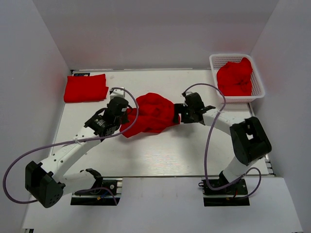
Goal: Fold and stack the t-shirts
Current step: Flatten out the tshirt
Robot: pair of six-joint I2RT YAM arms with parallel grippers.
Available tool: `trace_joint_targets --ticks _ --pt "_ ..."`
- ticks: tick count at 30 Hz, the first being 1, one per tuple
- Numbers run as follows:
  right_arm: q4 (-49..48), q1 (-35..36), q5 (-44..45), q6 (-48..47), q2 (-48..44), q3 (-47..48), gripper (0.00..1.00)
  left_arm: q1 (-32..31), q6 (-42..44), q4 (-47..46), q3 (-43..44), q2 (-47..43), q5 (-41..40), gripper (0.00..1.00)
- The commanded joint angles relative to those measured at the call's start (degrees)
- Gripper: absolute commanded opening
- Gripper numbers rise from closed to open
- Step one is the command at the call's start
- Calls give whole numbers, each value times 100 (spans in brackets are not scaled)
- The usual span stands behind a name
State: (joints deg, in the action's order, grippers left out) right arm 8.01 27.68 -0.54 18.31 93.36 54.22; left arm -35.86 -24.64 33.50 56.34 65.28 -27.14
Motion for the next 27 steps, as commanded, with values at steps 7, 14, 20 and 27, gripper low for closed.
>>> trace_joint_targets --ticks 7,14,20,27 --pt "-440 123 -61 226 920 704 76 17 -58 148 -219 -550 182 0" --pt "-722 141 -184 235 860 573 0 17 -58 148 -167 -665 235 0" --pt "-907 106 305 -361 -352 634 0 17 -5 148 438 -823 -431 0" --pt "-291 123 1301 -1029 -1917 1363 0 17 214 -17 1651 -928 -1258 0"
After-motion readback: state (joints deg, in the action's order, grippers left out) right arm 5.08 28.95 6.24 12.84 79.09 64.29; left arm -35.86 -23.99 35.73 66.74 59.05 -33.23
